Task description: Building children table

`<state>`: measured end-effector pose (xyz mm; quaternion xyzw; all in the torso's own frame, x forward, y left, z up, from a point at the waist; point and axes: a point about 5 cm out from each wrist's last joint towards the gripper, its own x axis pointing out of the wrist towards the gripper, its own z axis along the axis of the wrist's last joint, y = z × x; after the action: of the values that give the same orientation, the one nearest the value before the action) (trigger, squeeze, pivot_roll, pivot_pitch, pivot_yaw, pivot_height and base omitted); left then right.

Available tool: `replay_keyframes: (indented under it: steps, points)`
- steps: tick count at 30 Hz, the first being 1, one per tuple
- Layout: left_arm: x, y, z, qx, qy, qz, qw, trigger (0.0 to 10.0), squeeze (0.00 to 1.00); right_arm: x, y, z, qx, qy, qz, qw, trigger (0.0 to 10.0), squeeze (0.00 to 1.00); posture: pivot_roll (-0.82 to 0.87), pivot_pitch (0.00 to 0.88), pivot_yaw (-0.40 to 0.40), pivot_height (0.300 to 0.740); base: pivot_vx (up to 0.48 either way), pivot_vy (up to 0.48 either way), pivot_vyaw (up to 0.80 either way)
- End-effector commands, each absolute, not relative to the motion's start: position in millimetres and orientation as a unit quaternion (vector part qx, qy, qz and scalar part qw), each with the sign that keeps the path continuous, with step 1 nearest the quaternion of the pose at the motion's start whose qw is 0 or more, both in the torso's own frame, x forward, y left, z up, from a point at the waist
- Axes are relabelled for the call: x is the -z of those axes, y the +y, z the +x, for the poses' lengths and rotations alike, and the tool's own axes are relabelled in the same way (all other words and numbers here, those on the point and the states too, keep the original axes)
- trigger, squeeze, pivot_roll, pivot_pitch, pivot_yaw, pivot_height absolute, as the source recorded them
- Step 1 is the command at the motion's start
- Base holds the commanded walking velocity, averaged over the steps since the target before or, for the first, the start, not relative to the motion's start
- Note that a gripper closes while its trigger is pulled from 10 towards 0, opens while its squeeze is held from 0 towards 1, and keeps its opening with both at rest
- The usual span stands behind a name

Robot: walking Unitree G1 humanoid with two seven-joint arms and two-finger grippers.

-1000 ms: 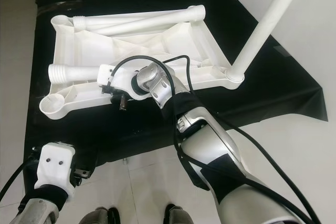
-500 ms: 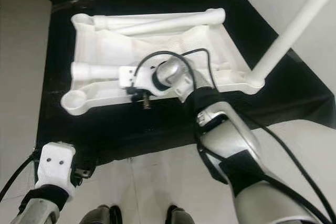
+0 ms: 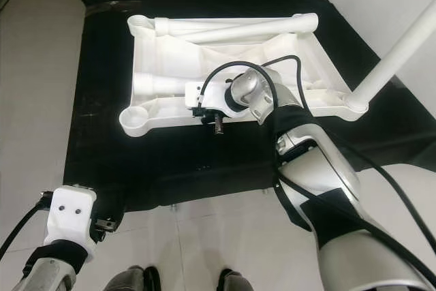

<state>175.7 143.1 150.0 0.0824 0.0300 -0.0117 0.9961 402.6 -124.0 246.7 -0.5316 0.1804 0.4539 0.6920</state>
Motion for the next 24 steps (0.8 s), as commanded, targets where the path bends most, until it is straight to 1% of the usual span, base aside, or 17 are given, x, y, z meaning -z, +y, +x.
replay_keyframes:
  steps: [1, 4, 5, 6, 7, 8, 12, 13, 15, 17, 19, 22, 23, 24]
  points:
    - [-146.8, 144.5, 173.1, 0.011, 0.044, 0.088, 0.995, 10.0, 0.0, -255.2, -148.5, 406.2, -0.405, 0.198, -0.555, 0.699, 0.0, 0.0, 0.07, 0.236, -0.072, 0.74, 0.0, 0.0, 0.0]
    - [-146.9, 145.1, 173.2, 0.01, 0.044, 0.088, 0.995, 10.0, 0.0, -255.5, -157.4, 406.1, -0.395, 0.21, -0.571, 0.689, 0.1, 0.0, 0.07, 0.236, -0.071, 0.74, 0.0, 0.0, 0.0]
    - [-146.9, 145.4, 173.4, 0.01, 0.044, 0.088, 0.995, 10.0, 0.0, -254.8, -162.1, 404.5, -0.401, 0.219, -0.579, 0.676, 4.4, 0.0, 0.07, 0.233, -0.07, 0.74, 0.0, 0.0, 0.0]
    - [-146.9, 145.5, 173.5, 0.01, 0.044, 0.088, 0.995, 10.0, 0.0, -254.3, -165.3, 403.4, -0.405, 0.225, -0.585, 0.666, 4.4, 0.0, 0.07, 0.233, -0.07, 0.74, 0.0, 0.0, 0.0]
    - [-146.9, 145.5, 173.5, 0.01, 0.044, 0.088, 0.995, 10.0, 0.0, -254.3, -165.3, 403.4, -0.405, 0.225, -0.585, 0.666, 4.4, 0.0, 0.07, 0.233, -0.07, 0.74, 0.0, 0.0, 0.0]
    - [-146.9, 145.8, 173.7, 0.01, 0.044, 0.089, 0.995, 10.0, 0.0, -253.0, -168.6, 399.1, -0.434, 0.232, -0.585, 0.644, 10.0, 0.0, 0.07, 0.233, -0.069, 0.74, 0.0, 0.0, 0.0]
    - [-146.8, 145.9, 173.8, 0.01, 0.044, 0.089, 0.995, 10.0, 0.0, -253.2, -167.9, 397.8, -0.447, 0.229, -0.581, 0.641, 10.0, 0.0, 0.07, 0.23, -0.066, 0.74, 0.0, 0.0, 0.0]
    - [-146.6, 146.1, 174.5, 0.012, 0.044, 0.089, 0.995, 10.0, 0.0, -252.9, -162.9, 391.4, -0.497, 0.215, -0.564, 0.623, 10.0, 1.0, 0.07, 0.227, -0.063, 0.74, 0.0, 0.0, 0.0]
    - [-146.3, 146.1, 175.1, 0.013, 0.044, 0.089, 0.995, 10.0, 0.0, -253.6, -159.1, 387.4, -0.529, 0.204, -0.55, 0.613, 10.0, 1.0, 0.07, 0.223, -0.063, 0.74, 0.0, 0.0, 0.0]
    - [-146.2, 146.1, 175.3, 0.013, 0.044, 0.089, 0.995, 10.0, 0.0, -254.1, -157.5, 386.6, -0.537, 0.2, -0.543, 0.613, 10.0, 1.0, 0.07, 0.223, -0.063, 0.74, 0.0, 0.0, 0.0]
    - [-146.1, 145.9, 176.3, 0.016, 0.043, 0.089, 0.995, 10.0, 0.0, -264.8, -146.4, 384.7, -0.566, 0.155, -0.502, 0.635, 10.0, 1.0, 0.07, 0.216, -0.062, 0.74, 0.0, 0.0, 0.0]
    - [-146.2, 145.8, 176.7, 0.018, 0.042, 0.089, 0.995, 10.0, 0.0, -269.1, -143.0, 384.1, -0.575, 0.14, -0.486, 0.643, 10.0, 1.0, 0.07, 0.216, -0.062, 0.74, 0.0, 0.0, 0.0]
    - [-150.0, 148.0, 179.9, 0.021, 0.029, 0.09, 0.995, 10.0, 0.0, -291.4, -132.6, 380.3, -0.609, 0.066, -0.405, 0.679, 10.0, 1.0, 0.07, 0.206, -0.061, 0.74, 0.0, 0.0, 0.0]
    - [-151.7, 149.4, 181.5, 0.022, 0.023, 0.093, 0.995, 10.0, 0.0, -299.3, -130.2, 378.7, -0.619, 0.04, -0.374, 0.689, 10.0, 1.0, 0.07, 0.201, -0.06, 0.74, 0.0, 0.0, 0.0]
